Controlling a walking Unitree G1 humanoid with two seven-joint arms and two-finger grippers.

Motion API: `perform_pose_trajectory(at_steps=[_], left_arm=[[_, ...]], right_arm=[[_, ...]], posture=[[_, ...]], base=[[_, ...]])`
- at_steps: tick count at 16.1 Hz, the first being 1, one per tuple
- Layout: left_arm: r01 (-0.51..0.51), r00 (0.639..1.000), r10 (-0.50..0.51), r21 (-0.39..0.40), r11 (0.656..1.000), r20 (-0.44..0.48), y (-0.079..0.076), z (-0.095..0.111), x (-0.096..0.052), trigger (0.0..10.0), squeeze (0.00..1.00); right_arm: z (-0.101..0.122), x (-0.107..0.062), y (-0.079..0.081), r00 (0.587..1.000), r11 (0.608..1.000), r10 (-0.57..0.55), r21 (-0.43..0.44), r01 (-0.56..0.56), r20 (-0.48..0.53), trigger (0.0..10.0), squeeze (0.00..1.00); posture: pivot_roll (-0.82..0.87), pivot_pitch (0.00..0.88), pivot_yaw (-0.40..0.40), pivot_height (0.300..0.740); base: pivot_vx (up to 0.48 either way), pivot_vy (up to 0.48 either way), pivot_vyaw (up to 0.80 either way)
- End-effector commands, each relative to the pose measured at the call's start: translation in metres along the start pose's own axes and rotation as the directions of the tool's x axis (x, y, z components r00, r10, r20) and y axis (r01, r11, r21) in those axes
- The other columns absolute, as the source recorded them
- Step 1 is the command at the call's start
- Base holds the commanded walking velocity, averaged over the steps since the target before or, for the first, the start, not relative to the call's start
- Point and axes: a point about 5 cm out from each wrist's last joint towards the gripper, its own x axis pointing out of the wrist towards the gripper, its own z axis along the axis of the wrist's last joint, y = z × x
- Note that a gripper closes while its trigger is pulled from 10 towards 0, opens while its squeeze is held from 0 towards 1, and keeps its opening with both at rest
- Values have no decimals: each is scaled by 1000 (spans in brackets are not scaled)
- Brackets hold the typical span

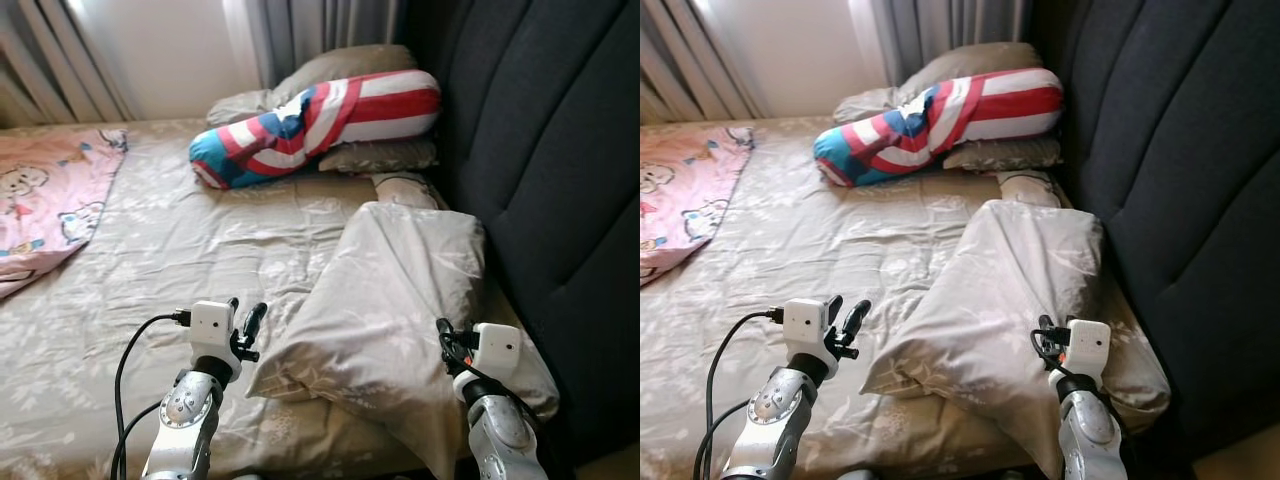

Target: Clean up the room

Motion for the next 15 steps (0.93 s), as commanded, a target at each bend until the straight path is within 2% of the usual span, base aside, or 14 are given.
perform_pose_trajectory(at_steps=[1,3,15], left_arm=[[14,1000,-14,-8,1000,7,-2,3,1,10000,0],[14,1000,-14,-5,1000,9,-2,4,1,10000,0],[7,1000,-7,-5,1000,-8,-2,4,3,10000,0]], right_arm=[[-3,0,1,1000,1000,0,-3,-1,-23,10000,0],[-2,-1,0,1000,1000,-6,6,6,4,10000,0],[-3,-2,1,1000,1000,7,11,-7,-6,10000,0]], posture=[[-101,23,-5,650],[-101,24,-5,645],[-96,36,-7,645]], base=[[0,0,0],[0,0,0],[0,0,0]])
